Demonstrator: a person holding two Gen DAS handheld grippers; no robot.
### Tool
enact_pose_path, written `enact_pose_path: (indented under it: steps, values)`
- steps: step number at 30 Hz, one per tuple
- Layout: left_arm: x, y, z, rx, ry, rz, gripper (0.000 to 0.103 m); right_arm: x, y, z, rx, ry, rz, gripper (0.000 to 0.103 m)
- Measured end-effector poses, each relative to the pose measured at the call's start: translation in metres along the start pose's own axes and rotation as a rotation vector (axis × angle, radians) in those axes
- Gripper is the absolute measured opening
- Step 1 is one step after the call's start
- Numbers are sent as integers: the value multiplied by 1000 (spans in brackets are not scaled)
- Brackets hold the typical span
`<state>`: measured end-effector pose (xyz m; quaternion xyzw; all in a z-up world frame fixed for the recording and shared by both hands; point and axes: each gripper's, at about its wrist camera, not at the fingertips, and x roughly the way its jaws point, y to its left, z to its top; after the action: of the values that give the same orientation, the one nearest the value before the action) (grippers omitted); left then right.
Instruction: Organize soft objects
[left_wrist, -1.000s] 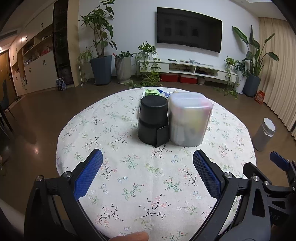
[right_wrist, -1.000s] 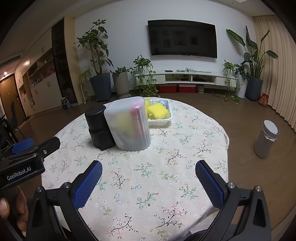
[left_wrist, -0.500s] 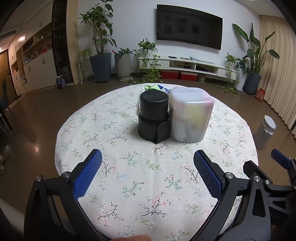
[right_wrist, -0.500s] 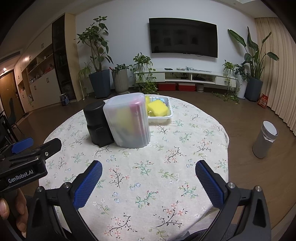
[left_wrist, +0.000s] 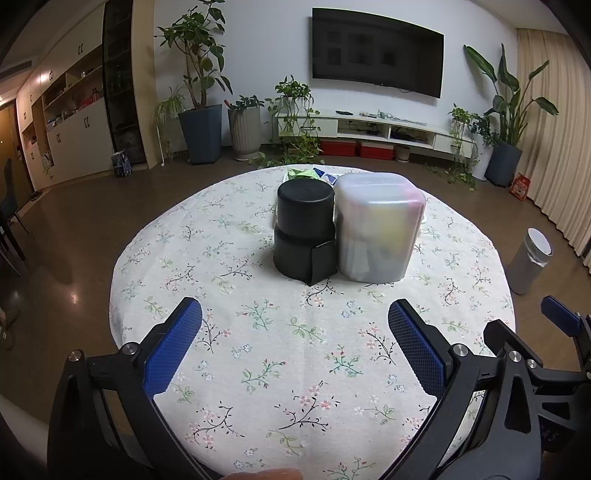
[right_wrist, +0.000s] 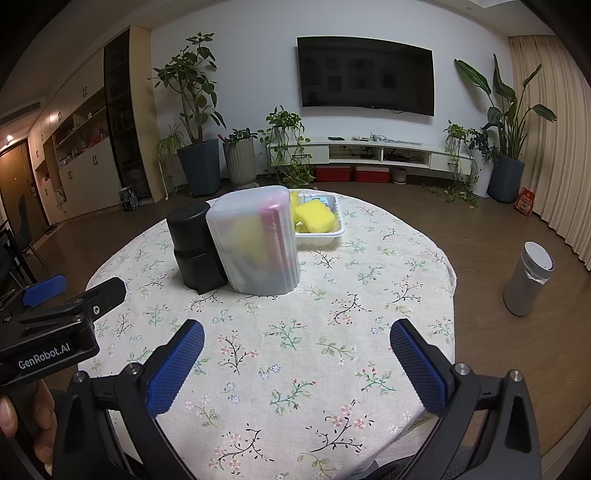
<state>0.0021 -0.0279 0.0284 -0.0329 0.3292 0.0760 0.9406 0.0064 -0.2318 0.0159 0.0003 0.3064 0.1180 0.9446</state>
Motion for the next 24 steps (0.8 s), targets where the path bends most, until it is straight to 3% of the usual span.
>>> enact_pose_path:
  steps: [24]
  values:
    - [-5, -4, 0, 9, 2, 1, 103, 2, 0, -2, -3, 6, -9, 103]
